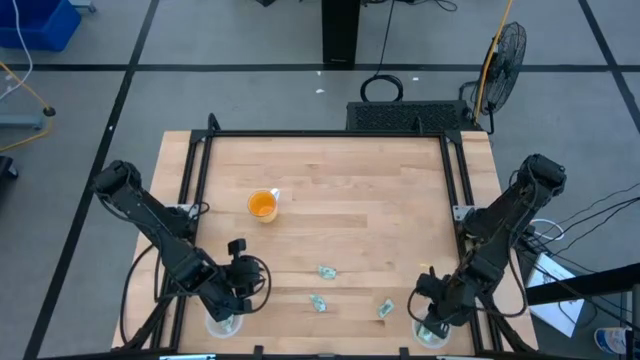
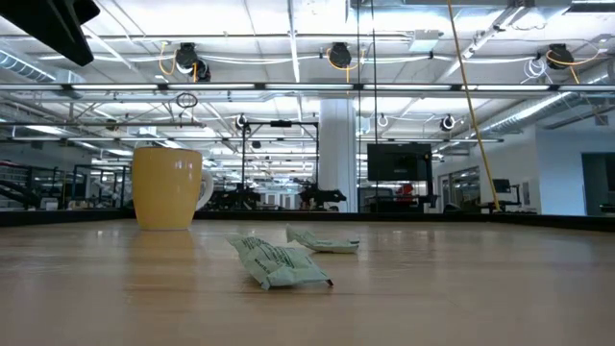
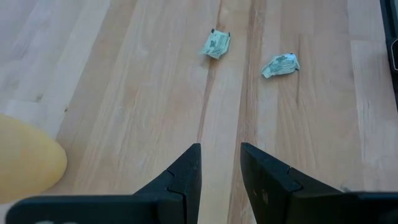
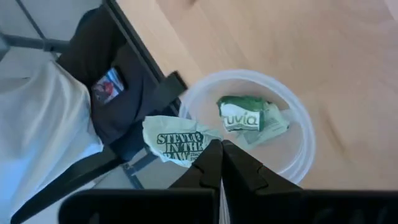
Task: Pick and place items into bin
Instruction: Put the stevia packet into the right transparent bin
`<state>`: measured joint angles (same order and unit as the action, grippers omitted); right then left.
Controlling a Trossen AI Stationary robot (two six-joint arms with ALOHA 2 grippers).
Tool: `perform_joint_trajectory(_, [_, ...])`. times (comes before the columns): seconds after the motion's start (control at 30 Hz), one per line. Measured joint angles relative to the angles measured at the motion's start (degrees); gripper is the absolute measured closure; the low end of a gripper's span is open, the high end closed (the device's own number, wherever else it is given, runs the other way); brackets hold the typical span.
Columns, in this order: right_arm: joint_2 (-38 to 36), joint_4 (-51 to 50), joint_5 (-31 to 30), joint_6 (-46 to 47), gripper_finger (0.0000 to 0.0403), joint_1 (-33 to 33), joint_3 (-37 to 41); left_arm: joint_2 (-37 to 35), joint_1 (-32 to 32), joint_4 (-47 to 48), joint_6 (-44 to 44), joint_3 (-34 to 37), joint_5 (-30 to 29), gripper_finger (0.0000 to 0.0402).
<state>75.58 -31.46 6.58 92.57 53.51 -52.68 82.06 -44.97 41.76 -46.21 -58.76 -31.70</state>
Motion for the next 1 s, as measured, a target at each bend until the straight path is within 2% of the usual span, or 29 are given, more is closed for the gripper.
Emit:
perform_joint_trajectory(0.33, [0.3,7.7,5.0,1.1,0.0403,0.1,9.5,0.0,0.0,-2.8,0.1,0.0,-0.4,0.0284])
perform_joint_trajectory(0.6, [0.3,8.1,5.6,-0.8,0.0402,0.1,10.4,0.0,0.0,-6.2,4.2,0.0,-0.5,0.0284])
perform_joint_trajectory(1.0, [0.3,7.5,5.6,-0.3,0.0346,0.1,10.4,0.0,0.0,-8.2,8.8,0.0,-0.5,0.0284])
